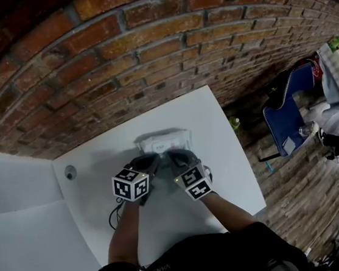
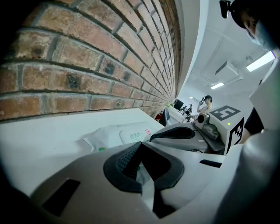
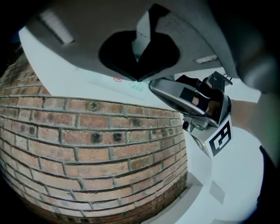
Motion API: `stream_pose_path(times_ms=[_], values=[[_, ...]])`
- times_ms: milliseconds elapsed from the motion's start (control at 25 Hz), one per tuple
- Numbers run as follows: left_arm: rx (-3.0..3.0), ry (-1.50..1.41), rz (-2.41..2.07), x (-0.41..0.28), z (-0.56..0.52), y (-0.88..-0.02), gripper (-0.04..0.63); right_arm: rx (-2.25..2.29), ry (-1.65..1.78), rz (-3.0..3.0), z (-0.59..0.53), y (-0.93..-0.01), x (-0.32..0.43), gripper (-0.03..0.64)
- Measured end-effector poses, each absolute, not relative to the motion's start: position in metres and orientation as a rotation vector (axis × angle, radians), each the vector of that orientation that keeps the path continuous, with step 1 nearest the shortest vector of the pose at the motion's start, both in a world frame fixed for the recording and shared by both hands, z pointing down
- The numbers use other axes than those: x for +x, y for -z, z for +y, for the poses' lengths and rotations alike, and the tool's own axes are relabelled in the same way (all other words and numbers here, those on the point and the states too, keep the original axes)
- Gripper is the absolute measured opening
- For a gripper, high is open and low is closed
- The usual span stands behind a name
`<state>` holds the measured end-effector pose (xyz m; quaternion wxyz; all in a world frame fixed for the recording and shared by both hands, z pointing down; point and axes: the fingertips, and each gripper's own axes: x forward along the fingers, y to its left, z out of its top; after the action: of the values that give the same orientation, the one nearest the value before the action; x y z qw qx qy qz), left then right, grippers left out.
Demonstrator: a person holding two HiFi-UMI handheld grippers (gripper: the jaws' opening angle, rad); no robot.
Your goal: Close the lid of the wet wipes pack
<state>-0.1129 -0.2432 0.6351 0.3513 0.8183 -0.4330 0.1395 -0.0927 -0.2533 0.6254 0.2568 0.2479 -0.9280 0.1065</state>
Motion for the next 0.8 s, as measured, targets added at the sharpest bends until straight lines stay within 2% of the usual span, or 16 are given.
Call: stream_pose_path(times_ms=[800], values=[[2.133,-0.377,-1.133,-0.1149,-0.2431,-0.6297,0.011,0.693,-0.336,-2.491,-0.2556,-0.6242,-0.0922,-0.002]])
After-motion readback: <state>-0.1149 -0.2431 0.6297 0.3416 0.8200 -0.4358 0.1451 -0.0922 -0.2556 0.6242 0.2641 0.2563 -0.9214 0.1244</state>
